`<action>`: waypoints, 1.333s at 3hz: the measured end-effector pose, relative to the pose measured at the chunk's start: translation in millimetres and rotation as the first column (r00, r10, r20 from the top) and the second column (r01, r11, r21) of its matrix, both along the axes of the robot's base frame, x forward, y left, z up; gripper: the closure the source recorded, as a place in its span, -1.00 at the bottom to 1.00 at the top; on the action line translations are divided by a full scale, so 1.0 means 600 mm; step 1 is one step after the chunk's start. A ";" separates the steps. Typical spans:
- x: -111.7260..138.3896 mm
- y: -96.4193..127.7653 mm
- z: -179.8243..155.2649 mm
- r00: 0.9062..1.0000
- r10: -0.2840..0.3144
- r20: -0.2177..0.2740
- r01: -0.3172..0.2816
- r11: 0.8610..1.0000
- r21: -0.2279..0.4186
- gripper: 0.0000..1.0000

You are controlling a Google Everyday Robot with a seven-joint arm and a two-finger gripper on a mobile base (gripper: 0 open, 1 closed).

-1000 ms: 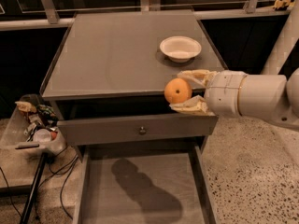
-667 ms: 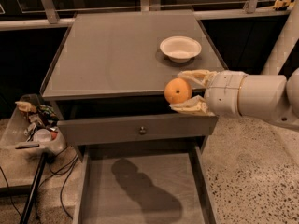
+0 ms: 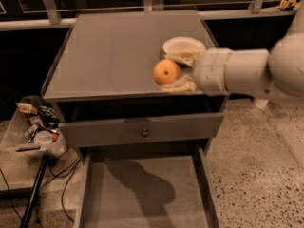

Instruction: Pick orange from middle drawer and place on counter

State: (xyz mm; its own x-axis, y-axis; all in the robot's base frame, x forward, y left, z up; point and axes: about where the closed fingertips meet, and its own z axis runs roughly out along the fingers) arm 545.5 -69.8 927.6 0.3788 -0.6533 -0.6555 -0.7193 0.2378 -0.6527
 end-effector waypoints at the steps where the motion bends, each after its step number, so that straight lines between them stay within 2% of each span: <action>1: 0.074 0.043 0.031 0.998 0.042 0.038 -0.042 0.999 0.003 1.00; 2: 0.134 0.071 0.039 0.998 0.051 0.025 -0.052 0.999 0.002 1.00; 4: 0.212 0.102 0.011 0.997 0.024 -0.077 -0.024 1.000 -0.005 1.00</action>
Offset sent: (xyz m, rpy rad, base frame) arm 0.1264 0.0573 0.0266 0.0069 0.0008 0.0508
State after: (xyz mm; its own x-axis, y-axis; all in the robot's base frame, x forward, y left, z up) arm 672.6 -8.4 934.1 0.3430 -0.6485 -0.6796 -0.7730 0.2162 -0.5964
